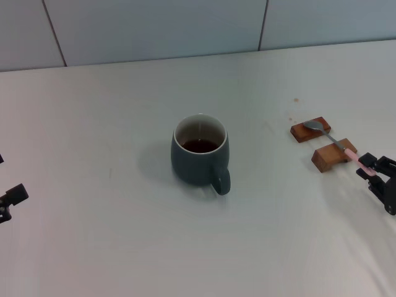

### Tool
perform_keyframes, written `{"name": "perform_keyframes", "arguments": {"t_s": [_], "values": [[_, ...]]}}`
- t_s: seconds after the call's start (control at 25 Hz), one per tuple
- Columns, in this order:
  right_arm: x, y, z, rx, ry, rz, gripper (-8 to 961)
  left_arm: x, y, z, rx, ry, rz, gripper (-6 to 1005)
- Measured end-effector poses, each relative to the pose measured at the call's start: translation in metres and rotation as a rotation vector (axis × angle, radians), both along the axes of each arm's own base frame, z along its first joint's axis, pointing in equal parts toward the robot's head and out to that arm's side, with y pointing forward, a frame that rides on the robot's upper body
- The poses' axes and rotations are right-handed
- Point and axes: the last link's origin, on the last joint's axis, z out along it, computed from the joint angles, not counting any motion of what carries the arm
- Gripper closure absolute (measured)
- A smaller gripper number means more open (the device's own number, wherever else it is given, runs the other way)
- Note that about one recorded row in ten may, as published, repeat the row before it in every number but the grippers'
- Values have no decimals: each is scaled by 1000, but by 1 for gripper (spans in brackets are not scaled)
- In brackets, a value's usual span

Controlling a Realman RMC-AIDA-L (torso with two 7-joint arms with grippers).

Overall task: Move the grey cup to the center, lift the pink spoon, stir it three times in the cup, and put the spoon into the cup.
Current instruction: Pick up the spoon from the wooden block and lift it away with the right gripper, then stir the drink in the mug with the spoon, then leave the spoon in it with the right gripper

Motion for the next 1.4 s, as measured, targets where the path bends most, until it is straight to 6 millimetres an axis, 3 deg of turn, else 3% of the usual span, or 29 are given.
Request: {"name": "perform_keyframes", "arguments": {"t_s": [0.08, 0.2, 0.44, 0.48, 0.6, 0.68, 0.76, 0.88, 0.92, 1.08, 1.12, 1.4], "values": [[0, 0, 0, 2, -3, 1, 539, 0, 0, 0, 0, 0, 0, 170], [0, 0, 0, 15, -18, 6, 774, 0, 0, 0, 0, 0, 0, 170], [-5, 2, 11, 139, -192, 104, 813, -1, -1, 0, 0, 0, 2, 170], [-8, 4, 22, 237, -329, 175, 819, -1, -2, 0, 0, -1, 3, 170], [-12, 3, 34, 344, -477, 245, 839, -1, -2, 0, -1, -1, 4, 170], [-23, 0, 53, 518, -706, 379, 839, -1, -3, -1, -2, -5, 4, 170], [-27, -1, 59, 564, -765, 423, 839, -1, -3, -1, -3, -6, 3, 170], [-45, 4, 92, 681, -914, 613, 839, 2, -1, -2, -6, -10, -5, 170], [-45, 4, 92, 681, -914, 613, 839, 2, -1, -2, -6, -10, -5, 170], [-72, 21, 130, 640, -924, 856, 839, 5, 2, -3, -11, -16, -12, 170], [-72, 21, 130, 640, -924, 856, 839, 5, 3, -3, -12, -17, -12, 170], [-127, 45, 164, 378, -925, 1122, 840, 6, 3, -3, -14, -21, -11, 170]]}}
